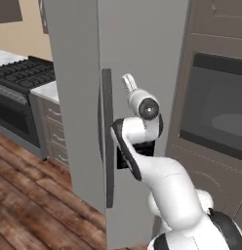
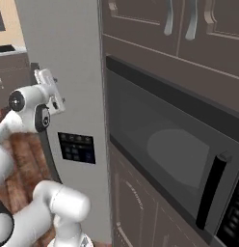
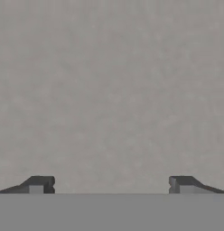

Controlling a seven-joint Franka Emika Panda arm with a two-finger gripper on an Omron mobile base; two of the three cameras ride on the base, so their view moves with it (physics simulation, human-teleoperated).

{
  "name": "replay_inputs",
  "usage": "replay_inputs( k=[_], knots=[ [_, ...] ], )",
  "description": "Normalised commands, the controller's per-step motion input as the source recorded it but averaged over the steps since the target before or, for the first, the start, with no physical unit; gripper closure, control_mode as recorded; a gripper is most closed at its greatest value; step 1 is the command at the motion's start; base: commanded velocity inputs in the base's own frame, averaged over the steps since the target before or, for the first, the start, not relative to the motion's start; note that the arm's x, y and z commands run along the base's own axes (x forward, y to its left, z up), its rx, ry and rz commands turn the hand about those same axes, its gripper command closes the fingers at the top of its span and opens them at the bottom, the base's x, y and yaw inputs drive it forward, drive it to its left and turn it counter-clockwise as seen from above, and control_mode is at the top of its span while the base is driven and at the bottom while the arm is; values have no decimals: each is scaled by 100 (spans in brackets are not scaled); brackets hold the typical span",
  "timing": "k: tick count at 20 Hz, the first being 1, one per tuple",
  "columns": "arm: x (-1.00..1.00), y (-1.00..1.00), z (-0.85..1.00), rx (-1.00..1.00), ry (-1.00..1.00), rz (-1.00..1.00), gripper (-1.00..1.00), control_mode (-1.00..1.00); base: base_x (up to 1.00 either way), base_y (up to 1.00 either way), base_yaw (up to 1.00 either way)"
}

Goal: Take the bell pepper and orange from the second highest rack and move them to the highest rack where the peach and garlic are located, to maximize freezer space. Close the freezer door after rearranging.

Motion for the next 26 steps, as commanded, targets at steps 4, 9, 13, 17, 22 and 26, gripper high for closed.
replay_inputs(
  k=[4, 9, 13, 17, 22, 26],
  knots=[
    [60, 0, 9, 13, 22, -82, -100, -100, 0, 0, 0],
    [55, -18, 12, 24, 26, -64, -100, -100, 0, 0, 0],
    [45, -36, 0, 16, 4, -48, -100, -100, 0, 0, 0],
    [1, -63, -21, 9, -14, -31, -100, -100, 0, 0, 0],
    [0, -67, -31, 8, -21, -24, -100, -100, 0, 0, 0],
    [-12, -59, -38, 7, -15, -18, -100, -100, 0, 0, 0]
  ],
)
